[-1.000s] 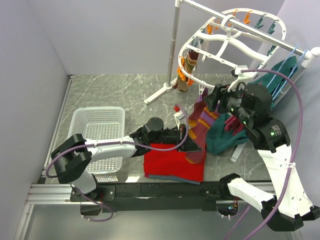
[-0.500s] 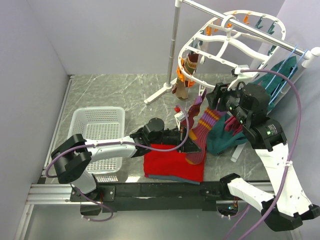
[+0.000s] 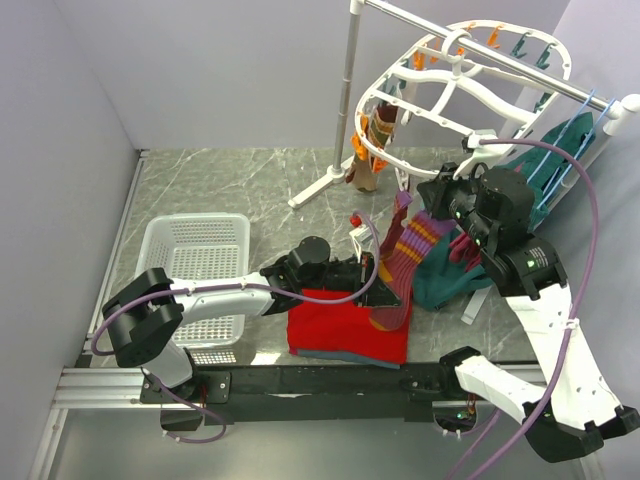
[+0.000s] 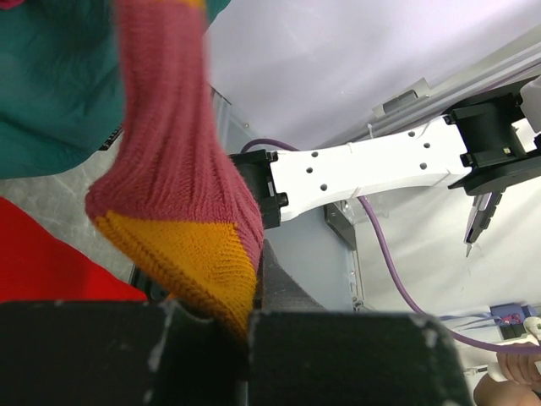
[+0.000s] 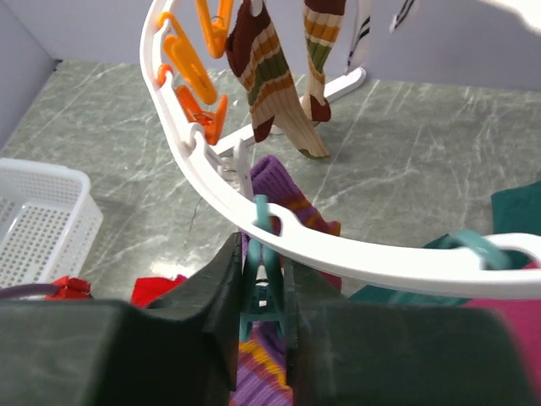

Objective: Remove the socks clipped to the hanger

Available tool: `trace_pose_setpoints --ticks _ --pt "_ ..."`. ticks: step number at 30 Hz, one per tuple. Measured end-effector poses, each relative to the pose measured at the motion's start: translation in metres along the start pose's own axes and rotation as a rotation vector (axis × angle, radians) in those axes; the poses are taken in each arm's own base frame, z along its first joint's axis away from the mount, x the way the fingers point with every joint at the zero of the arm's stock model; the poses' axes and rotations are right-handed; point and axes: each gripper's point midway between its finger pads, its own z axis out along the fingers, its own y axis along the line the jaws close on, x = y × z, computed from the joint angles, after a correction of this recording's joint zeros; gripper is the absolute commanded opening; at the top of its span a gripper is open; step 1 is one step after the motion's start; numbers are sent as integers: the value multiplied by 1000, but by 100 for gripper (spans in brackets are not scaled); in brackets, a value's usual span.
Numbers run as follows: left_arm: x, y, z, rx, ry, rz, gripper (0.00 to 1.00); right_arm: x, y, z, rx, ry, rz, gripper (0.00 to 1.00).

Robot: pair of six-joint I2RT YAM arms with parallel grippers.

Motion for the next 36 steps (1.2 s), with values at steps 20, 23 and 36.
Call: trace_pose_setpoints --ticks 20,23,36 --pt "-52 68 -103 -301 -134 -120 1 14 -4 13 22 -1 23 0" --pt "-84 81 -149 -403 -245 -123 1 17 -4 16 18 2 27 0" --pt "-146 133 -354 -741 -686 -283 1 19 0 17 -1 3 34 0"
